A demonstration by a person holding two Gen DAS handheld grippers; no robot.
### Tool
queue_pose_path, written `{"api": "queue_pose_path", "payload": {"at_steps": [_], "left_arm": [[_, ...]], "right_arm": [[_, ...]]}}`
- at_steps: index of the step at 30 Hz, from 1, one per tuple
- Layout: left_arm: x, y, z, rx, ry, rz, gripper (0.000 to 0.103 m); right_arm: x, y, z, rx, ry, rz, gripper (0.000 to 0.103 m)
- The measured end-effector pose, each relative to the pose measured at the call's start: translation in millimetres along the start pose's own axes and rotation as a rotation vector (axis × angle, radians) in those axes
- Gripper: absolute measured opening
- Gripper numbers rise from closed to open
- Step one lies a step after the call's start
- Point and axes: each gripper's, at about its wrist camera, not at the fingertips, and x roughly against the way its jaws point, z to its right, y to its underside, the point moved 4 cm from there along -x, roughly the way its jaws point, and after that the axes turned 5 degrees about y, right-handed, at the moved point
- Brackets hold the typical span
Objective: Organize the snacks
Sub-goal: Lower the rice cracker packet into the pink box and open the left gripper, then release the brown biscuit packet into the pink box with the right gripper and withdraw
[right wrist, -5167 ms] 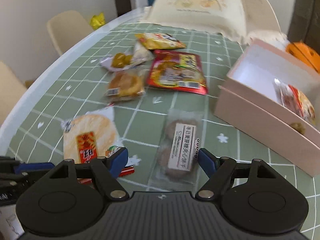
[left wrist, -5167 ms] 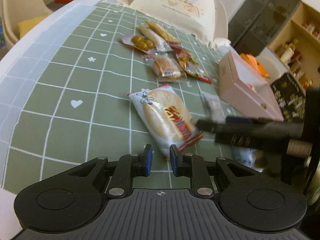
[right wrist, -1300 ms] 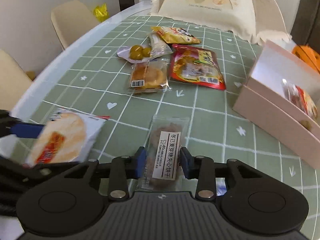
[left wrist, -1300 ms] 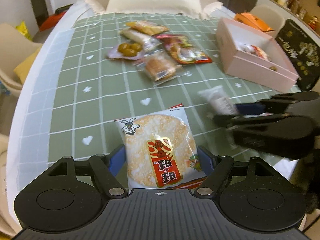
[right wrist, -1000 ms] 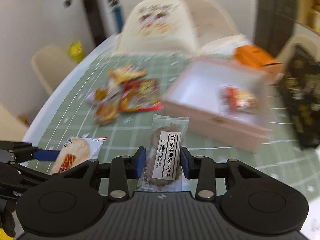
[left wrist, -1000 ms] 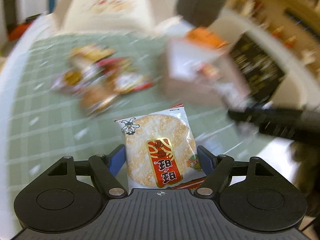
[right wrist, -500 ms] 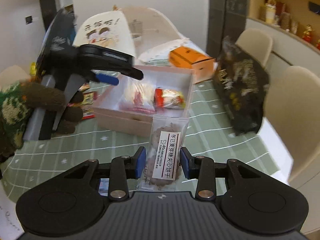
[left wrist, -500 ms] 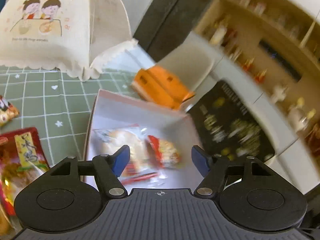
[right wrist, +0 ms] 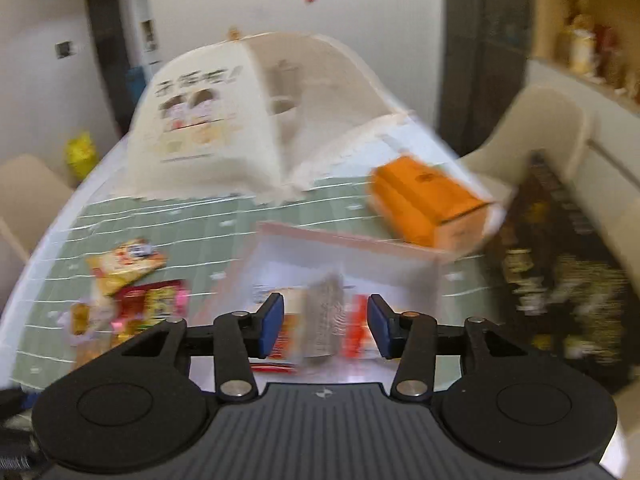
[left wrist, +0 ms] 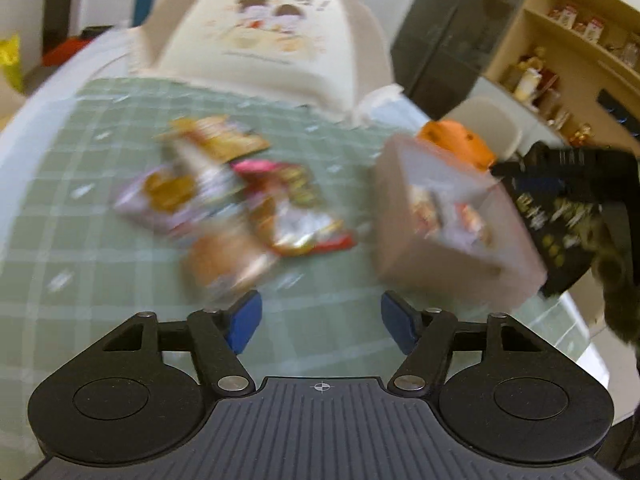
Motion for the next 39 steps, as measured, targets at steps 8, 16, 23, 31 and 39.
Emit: {"api": "queue_pose_path", "payload": {"at_steps": [8,16,23,31,39], "left_arm": [[60,63,-33,0.204,-0.024,-0.023,0.062],[49,86,11,0.26,0.235,-0.213,0.062],[86,106,11,0.193,0.228,-0.129,0.062],[138,133,-53,0.284,0.095,-0.073,0.062],[132,124,-17,0.265,0.21,-0.066,0.062]], "right_arm": [[-13,49,-81,0.113,-0.222,-0.045,0.063],[34,117,-93,0.313,-0.188,-0.054,0.065],[86,154,-67,0.128,-0.062,-0.139,0.066],[129,215,-120,0.019,-0.064,-0.229,0.067],[150,208,-97,0.087,0.053,-0.208,0.067]]}}
